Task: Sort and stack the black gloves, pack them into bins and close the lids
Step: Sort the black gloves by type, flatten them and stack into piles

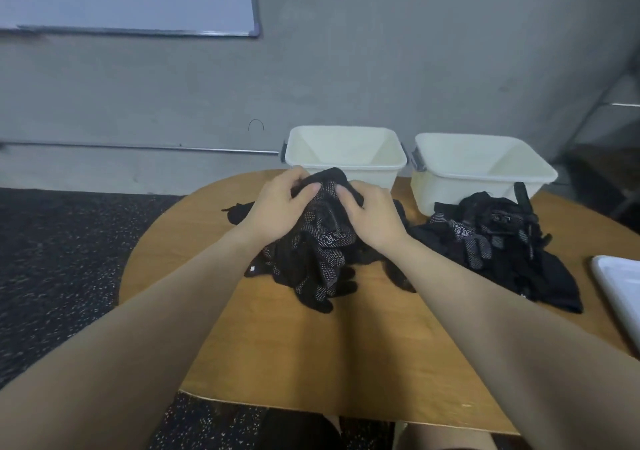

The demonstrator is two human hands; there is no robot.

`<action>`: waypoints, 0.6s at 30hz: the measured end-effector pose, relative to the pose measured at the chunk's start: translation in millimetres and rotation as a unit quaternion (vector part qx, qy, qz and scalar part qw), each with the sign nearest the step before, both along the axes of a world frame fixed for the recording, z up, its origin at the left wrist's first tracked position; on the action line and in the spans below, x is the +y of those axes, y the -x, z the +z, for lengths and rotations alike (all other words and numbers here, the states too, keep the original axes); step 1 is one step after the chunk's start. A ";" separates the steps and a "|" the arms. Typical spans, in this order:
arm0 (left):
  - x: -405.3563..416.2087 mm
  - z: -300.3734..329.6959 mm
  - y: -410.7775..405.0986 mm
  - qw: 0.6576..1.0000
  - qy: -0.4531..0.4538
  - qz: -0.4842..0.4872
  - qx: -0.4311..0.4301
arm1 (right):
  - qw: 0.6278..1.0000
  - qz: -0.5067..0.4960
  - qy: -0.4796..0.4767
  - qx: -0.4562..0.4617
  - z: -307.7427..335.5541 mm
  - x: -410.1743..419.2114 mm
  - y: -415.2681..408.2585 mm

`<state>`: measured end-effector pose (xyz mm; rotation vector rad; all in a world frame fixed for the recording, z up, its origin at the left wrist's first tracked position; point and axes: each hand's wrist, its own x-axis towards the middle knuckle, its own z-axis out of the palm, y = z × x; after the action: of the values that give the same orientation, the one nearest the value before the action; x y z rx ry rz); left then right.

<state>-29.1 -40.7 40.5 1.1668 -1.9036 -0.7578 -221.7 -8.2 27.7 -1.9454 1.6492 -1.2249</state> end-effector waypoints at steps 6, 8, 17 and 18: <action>40.7 48.6 19.0 0.993 -0.018 -0.001 0.119 | 0.993 0.003 0.001 -0.117 56.7 36.1 8.8; 58.6 56.8 22.1 0.985 -0.032 0.000 0.167 | 0.992 0.003 -0.010 -0.127 68.4 51.1 14.2; 142.7 39.8 34.0 0.968 -0.109 0.015 0.227 | 0.988 0.020 -0.068 -0.141 68.1 141.1 42.7; 151.0 36.4 36.1 0.966 -0.112 0.018 0.233 | 0.987 0.016 -0.074 -0.139 64.1 149.3 46.1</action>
<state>-65.3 110.3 76.9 1.0376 -1.4285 -1.1394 -267.8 141.2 91.8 -1.6247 1.5130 -1.2575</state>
